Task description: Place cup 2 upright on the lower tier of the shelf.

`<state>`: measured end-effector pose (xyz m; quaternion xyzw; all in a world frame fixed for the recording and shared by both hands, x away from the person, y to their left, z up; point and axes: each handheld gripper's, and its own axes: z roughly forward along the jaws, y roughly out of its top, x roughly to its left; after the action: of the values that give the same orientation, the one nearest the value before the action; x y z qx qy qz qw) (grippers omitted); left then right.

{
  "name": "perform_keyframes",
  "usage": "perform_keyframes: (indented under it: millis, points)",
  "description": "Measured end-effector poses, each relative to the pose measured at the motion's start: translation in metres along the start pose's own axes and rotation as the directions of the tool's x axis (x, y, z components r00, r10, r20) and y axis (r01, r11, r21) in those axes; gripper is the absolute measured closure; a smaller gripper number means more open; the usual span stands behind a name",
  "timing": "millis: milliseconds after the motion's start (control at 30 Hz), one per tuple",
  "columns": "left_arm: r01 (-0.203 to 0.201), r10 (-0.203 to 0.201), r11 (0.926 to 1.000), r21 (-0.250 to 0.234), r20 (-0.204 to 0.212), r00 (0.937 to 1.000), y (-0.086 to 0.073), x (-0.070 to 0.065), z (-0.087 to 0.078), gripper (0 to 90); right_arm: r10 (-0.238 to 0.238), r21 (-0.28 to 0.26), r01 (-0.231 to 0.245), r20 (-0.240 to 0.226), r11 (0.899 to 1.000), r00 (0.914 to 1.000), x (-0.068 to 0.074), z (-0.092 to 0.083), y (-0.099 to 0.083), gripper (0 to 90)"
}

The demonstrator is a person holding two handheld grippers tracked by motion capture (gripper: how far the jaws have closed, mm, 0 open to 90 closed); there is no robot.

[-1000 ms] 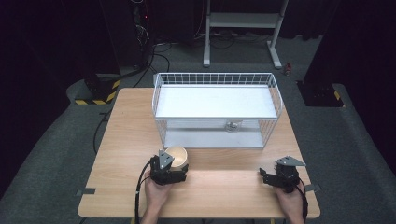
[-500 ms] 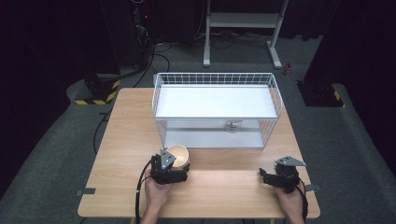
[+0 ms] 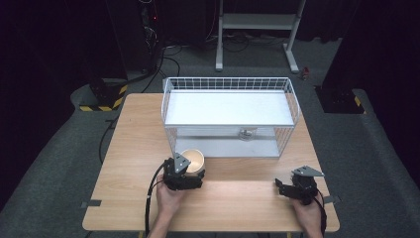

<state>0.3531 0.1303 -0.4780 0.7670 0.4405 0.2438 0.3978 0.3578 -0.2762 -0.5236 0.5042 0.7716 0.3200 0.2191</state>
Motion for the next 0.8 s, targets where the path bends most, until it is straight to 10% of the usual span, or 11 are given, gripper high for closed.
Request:
perform_keyframes:
  millis: [800]
  points:
    - [-0.004,0.004,0.9995,0.031,-0.003,1.0,0.033,0.001,0.044,8.5,0.001,0.001,-0.001,-0.001,1.0,1.0,0.0,0.0,0.0,19.9]
